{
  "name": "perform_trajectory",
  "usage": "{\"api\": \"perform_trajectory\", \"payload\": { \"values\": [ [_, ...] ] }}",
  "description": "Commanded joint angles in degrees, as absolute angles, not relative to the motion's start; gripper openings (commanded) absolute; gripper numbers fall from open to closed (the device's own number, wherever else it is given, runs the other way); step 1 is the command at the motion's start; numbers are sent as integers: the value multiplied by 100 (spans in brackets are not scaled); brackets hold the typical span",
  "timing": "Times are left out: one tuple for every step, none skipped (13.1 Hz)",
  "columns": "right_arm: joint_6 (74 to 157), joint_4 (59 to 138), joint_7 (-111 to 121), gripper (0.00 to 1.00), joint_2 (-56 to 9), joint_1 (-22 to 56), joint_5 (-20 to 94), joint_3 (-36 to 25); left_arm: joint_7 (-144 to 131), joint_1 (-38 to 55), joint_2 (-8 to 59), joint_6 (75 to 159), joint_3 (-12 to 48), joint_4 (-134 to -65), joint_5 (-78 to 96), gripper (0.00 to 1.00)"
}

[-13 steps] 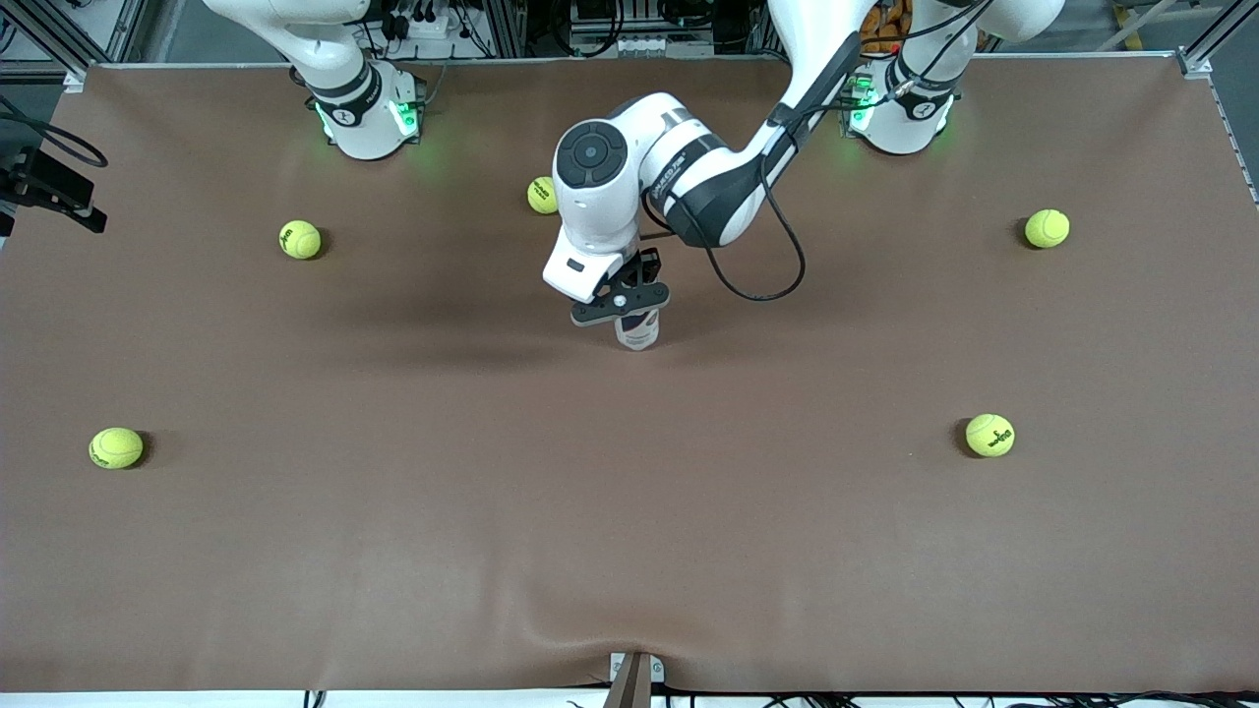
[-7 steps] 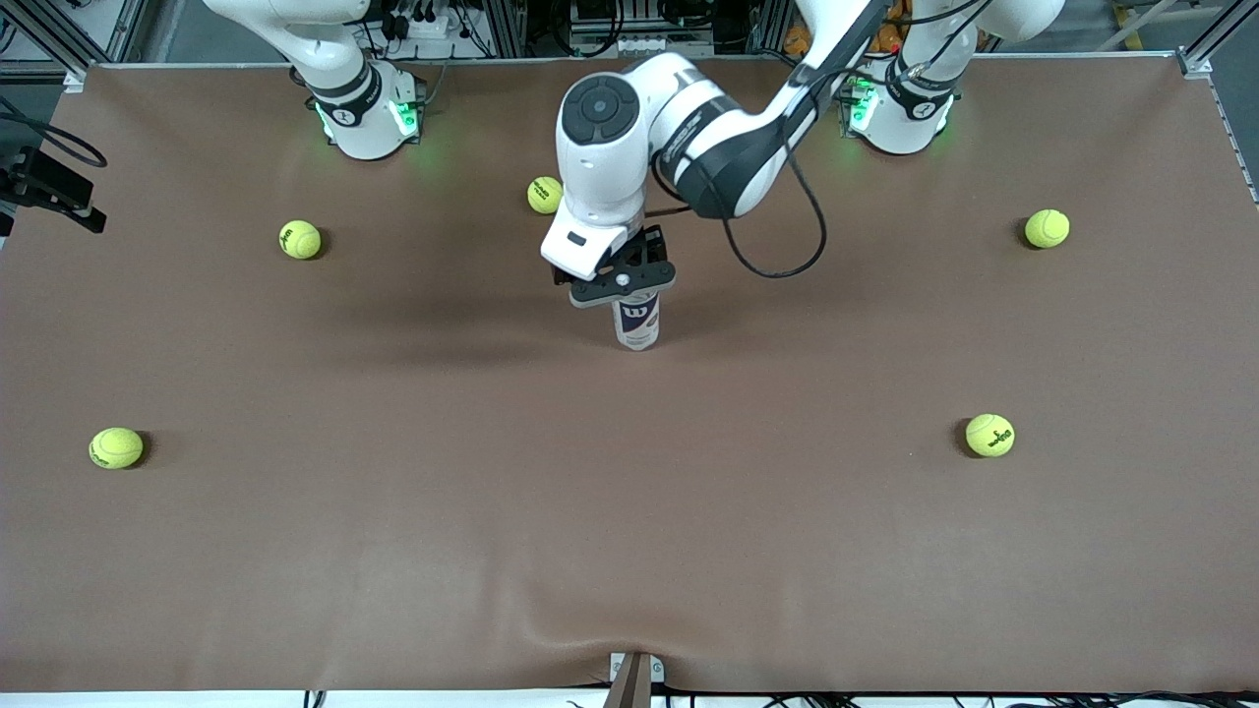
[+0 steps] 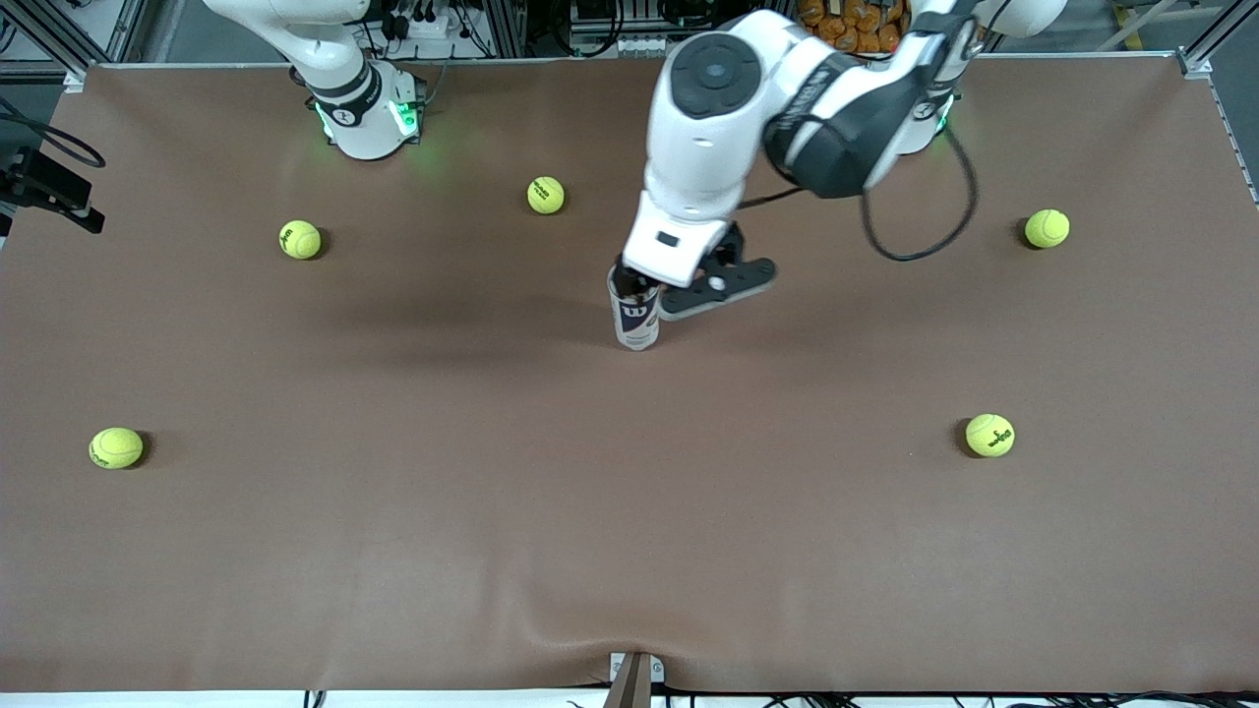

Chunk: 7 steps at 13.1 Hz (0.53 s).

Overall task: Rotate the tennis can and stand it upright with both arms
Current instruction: 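Open the left gripper and pull it away from the can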

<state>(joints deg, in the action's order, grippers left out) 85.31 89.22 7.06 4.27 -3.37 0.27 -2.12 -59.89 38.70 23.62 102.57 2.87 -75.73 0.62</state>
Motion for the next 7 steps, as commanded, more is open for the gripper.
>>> {"api": "perform_trajectory", "payload": {
  "values": [
    [8517,8851,668,100,404,-387,18,-185,-5460,3543,2189,10056,316,-7638,88,100],
    [8517,8851,668,100,404,-387,9,-185,-5354,3464,2180,10046,316,-7638,88,100],
    [8517,8851,668,100,404,-387,17,-185,-5344,3445,2180,10046,308,-7638,79,100],
    [8517,8851,668,100,404,-387,9,-185,-5326,3384,2180,10046,308,-7638,79,100],
    [8517,8851,668,100,404,-387,17,-185,-5204,3271,2180,10046,316,-7638,79,100],
    [8517,8851,668,100,404,-387,9,-185,-5081,3191,2188,10055,316,-7638,97,100],
    [8517,8851,668,100,404,-387,9,-185,-5037,2973,2180,10046,395,-7646,140,100]
  ]
}}
